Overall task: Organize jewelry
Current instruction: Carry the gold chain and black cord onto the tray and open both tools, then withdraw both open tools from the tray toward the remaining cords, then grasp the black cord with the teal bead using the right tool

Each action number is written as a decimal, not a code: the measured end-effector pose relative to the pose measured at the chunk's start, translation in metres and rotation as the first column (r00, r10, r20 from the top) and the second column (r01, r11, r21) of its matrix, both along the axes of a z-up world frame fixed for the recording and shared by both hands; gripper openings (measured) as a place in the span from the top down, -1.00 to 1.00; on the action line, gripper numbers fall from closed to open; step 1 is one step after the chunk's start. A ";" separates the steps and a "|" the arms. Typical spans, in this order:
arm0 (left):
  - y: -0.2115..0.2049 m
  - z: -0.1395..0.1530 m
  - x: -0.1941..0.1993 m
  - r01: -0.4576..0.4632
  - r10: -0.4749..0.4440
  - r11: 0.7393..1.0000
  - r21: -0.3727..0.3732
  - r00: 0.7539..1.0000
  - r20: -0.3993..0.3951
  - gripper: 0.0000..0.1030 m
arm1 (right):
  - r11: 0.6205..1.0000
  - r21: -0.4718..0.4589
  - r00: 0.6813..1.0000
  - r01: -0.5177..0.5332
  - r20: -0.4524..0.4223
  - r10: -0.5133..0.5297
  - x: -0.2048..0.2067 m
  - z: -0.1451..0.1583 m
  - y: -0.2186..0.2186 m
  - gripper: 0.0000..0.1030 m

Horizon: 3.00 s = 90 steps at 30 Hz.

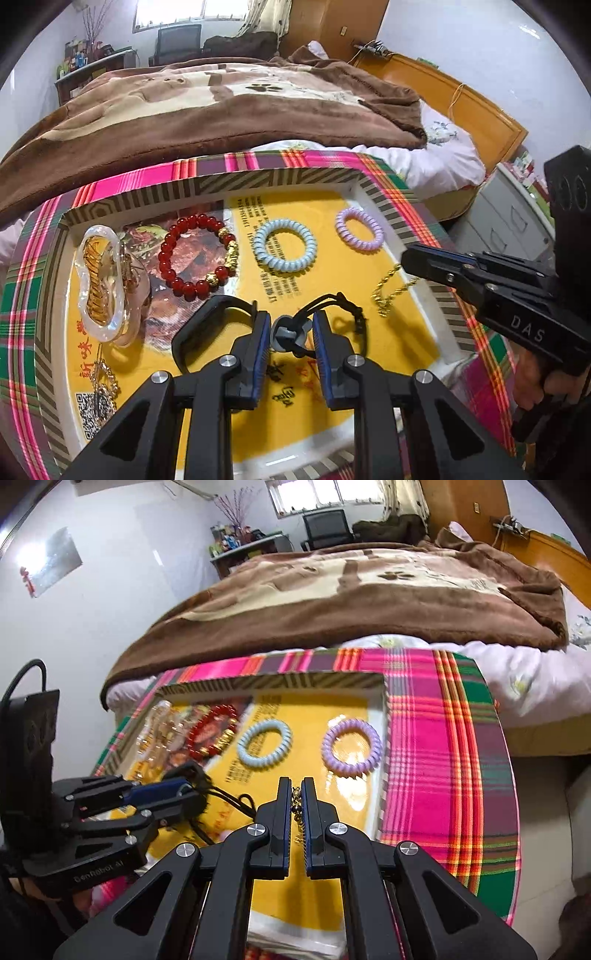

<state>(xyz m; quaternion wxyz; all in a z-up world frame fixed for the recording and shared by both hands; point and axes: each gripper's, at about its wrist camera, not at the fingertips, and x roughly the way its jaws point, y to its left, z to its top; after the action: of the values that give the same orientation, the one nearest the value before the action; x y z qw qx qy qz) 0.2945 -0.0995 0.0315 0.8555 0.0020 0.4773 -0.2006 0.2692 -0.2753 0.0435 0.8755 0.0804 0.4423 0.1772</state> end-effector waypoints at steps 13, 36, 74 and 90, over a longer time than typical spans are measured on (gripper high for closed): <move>-0.011 -0.002 0.009 0.021 -0.021 0.999 0.030 1.000 -0.007 0.48 | 1.000 -0.004 0.999 0.005 -0.041 -0.005 0.004 -0.010 -0.003 0.90; 0.011 0.038 -0.030 0.004 -0.003 1.000 -0.013 0.999 0.053 0.06 | 0.999 -0.021 0.998 0.046 0.032 -0.045 -0.031 0.023 0.001 0.68; 0.116 0.071 -0.211 -0.206 0.188 0.977 0.051 0.951 0.245 -0.28 | 0.986 -0.099 0.981 -0.136 0.124 0.148 -0.202 0.036 0.082 0.49; 0.163 0.035 -0.228 -0.301 0.284 0.952 0.056 0.936 0.206 -0.32 | 0.956 -0.124 0.963 -0.264 0.016 0.268 -0.237 -0.013 0.121 -0.02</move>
<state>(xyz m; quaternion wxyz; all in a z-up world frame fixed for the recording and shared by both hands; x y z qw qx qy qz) 0.0662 0.0637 0.0662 0.9177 -0.0121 0.3941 -0.0492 0.0320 -0.1548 0.0301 0.8539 -0.0358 0.4448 0.2677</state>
